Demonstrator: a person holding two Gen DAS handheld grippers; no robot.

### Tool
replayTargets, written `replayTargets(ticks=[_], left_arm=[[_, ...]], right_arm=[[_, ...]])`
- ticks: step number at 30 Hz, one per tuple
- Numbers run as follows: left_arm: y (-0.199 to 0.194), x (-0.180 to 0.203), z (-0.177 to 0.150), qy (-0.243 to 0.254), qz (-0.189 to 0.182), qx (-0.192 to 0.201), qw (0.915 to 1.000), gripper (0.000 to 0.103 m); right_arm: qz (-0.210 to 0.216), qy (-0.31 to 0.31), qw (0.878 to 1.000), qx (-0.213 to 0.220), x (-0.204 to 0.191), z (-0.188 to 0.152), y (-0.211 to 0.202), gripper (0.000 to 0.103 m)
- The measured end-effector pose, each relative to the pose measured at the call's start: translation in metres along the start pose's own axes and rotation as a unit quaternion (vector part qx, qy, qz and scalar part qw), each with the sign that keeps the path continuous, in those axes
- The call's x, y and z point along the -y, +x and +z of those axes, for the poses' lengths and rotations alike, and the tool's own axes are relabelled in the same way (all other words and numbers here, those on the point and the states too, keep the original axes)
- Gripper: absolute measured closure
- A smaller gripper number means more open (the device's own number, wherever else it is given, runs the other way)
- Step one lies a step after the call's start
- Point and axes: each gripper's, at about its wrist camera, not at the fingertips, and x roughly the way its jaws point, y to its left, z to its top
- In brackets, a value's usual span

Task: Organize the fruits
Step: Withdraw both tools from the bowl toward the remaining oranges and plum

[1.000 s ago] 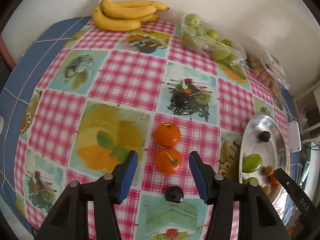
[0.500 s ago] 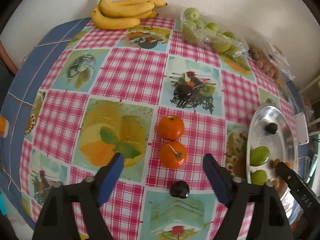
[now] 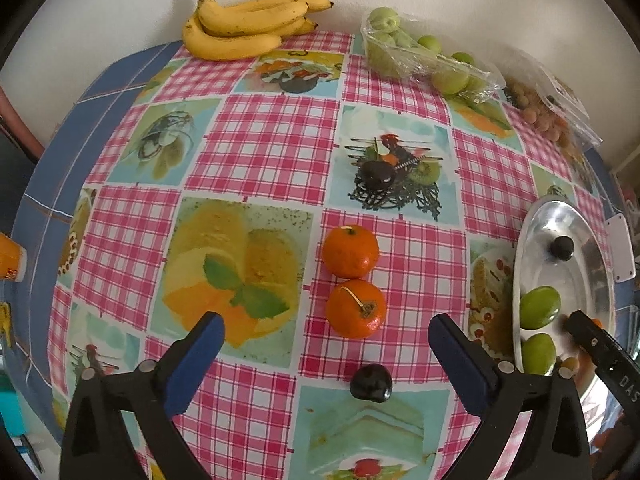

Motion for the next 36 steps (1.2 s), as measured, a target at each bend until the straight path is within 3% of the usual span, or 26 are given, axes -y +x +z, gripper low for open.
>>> replayTargets(ticks=[2,22,29,36], left_arm=[[-0.001,-0.002,0.001,-0.003,0.002,0.004,1.0000,0.000],[-0.005,0.002,0.001,0.001,-0.003,0.006,1.0000,0.000],[-0.010,-0.010,0.005,-0.011,-0.007,0.013,0.9998,0.000],[-0.018,-0.039,0.008,-0.054,0.004,0.027,0.9981,0.000]], right_arm=[[-0.004,-0.003,1.000,0.005,-0.001,0.000,-0.001,0.000],[-0.009,-0.015,1.000,0.012,-0.004,0.001,-0.004,0.000],[0.036,-0.014,0.999,0.002,-0.015,-0.001,-0.006,0.000],[0.070,-0.041,0.997,0.015,-0.045,-0.004,-0.017,0.000]])
